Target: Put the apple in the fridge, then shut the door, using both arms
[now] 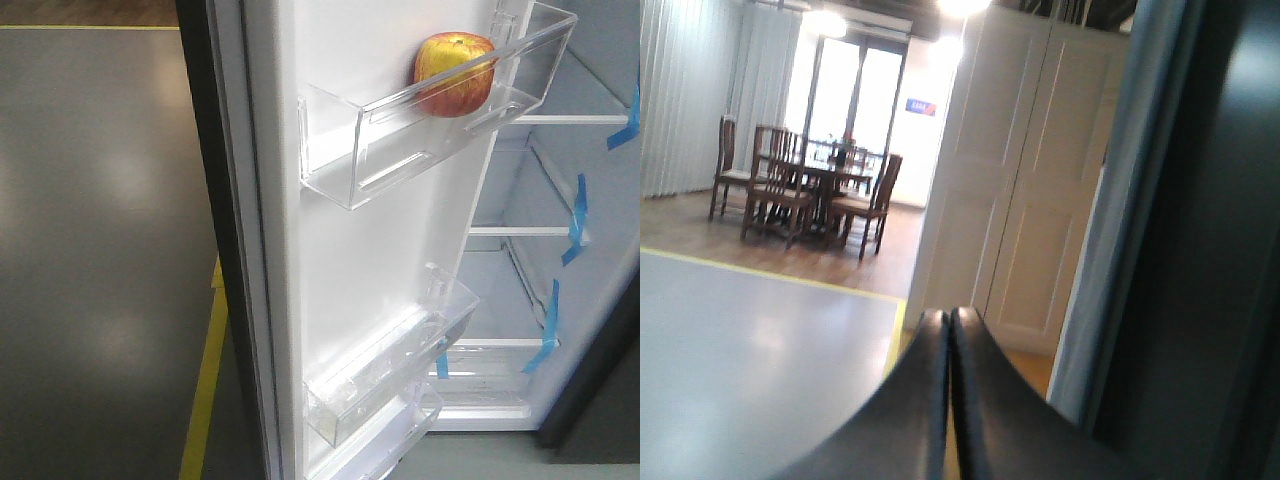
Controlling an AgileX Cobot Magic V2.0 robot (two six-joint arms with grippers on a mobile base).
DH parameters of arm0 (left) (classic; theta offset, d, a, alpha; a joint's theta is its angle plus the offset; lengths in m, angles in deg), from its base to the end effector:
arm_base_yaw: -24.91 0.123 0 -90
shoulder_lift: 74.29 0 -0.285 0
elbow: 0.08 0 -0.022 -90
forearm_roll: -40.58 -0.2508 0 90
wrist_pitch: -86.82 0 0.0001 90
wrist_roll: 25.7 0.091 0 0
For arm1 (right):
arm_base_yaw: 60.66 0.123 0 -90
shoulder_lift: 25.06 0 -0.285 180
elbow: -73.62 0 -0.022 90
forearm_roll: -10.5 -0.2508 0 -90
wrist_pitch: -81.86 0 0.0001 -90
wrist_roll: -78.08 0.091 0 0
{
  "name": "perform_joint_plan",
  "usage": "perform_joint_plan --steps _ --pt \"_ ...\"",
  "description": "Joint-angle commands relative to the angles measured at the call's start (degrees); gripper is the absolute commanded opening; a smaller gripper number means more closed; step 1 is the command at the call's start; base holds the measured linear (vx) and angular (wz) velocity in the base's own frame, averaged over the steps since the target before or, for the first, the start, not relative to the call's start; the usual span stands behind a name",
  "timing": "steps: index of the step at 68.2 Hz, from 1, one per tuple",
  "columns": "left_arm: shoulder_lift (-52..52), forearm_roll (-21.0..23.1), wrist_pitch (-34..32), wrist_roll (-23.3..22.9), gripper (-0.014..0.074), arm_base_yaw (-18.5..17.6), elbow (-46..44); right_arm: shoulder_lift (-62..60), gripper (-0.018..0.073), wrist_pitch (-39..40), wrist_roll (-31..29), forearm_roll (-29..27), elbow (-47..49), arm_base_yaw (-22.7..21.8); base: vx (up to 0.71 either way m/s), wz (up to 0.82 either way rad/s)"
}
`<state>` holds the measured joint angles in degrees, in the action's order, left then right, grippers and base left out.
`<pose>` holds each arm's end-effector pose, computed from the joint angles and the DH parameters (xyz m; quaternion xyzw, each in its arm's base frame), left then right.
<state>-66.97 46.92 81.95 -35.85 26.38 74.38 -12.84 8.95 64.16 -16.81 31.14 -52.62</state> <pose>0.0510 0.0022 0.2374 -0.1006 0.6139 -0.0993 0.7766 -0.0255 0.0367 0.2985 -0.2027 0.8489 0.2108 0.4403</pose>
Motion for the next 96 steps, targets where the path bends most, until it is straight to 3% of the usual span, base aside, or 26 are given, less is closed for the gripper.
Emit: perform_joint_plan --steps 1,7,18,27,37,60,69,96 --pt "3.35 -0.16 0.46 -0.56 -0.0006 -0.38 -8.28 1.11 0.0433 0.01 -0.58 -1.50 1.04 -0.02 0.00 0.00" --pt "9.08 -1.04 7.40 0.72 -0.0006 -0.38 -15.50 1.11 0.0433 0.01 -0.58 -1.50 1.04 -0.02 0.00 0.00" --pt "22.97 -1.94 28.02 5.37 -0.0006 -0.38 -29.60 1.11 0.0433 -0.04 -0.58 -1.50 1.04 -0.02 0.00 0.00" --pt "34.95 -1.94 39.14 9.31 -0.0006 -0.38 -39.14 1.11 0.0433 -0.21 -0.58 -1.50 1.04 -0.02 0.00 0.00" --pt "45.58 -1.94 44.35 10.15 -0.0006 -0.38 -46.60 1.11 0.0433 -0.21 -0.58 -1.50 1.04 -0.02 0.00 0.00" --pt "64.21 -0.41 47.09 14.96 -0.0006 -0.38 -55.41 1.11 0.0433 -0.21 -0.58 -1.50 1.04 -0.02 0.00 0.00" --pt "70.98 6.40 47.67 21.93 -0.0006 -0.38 -58.15 1.11 0.0433 -0.21 -0.58 -1.50 1.04 -0.02 0.00 0.00" --pt "88.08 35.10 49.01 45.43 -0.0006 -0.38 -68.26 1.11 0.0433 -0.21 -0.58 -1.50 1.04 -0.02 0.00 0.00"
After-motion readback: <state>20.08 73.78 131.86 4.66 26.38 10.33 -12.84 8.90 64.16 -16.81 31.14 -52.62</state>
